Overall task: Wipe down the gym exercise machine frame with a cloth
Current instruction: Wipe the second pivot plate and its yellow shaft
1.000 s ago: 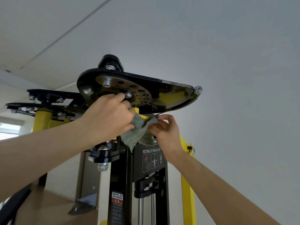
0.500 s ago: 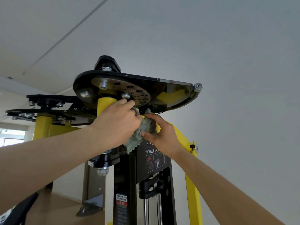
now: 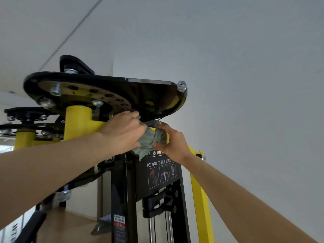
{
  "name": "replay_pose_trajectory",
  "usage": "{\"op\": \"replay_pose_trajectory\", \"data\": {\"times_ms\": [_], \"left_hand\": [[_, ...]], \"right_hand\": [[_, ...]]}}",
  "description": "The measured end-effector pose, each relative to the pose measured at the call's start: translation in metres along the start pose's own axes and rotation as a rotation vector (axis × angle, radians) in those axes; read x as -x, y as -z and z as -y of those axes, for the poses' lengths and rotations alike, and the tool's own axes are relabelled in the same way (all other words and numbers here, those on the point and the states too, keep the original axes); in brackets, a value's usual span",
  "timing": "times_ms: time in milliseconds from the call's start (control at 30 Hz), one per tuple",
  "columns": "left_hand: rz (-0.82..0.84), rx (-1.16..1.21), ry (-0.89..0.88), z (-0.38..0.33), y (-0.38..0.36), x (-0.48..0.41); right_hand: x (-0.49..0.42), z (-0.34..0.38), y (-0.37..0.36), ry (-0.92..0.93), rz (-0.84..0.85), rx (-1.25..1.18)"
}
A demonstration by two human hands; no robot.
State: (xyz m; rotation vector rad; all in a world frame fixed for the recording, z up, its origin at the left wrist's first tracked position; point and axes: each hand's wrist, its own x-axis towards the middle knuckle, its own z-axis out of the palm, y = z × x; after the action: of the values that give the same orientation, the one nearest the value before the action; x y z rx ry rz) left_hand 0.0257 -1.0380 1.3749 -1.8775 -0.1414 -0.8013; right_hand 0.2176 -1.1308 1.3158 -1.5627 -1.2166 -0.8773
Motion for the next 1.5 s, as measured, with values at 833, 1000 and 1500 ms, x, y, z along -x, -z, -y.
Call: {"op": "replay_pose_trajectory", "data": {"times_ms": [833,1000,1500], "left_hand": [[0.077,-0.082,0.058,-0.077,-0.042,-0.112],[0.089,-0.111,-0.059,-0.089,-0.047,-0.136],[0.073,-0.11,-0.189,-0.15,-0.083,-0.181]], "right_hand": [[-0.006,-0.137,0.006,-0.111,-0.013,0.041],[-0.006,-0.161,0.009,-0.144,0.012,0.099],[0.025,-0.229,0.015,-0.132,0.061,0.272]]}}
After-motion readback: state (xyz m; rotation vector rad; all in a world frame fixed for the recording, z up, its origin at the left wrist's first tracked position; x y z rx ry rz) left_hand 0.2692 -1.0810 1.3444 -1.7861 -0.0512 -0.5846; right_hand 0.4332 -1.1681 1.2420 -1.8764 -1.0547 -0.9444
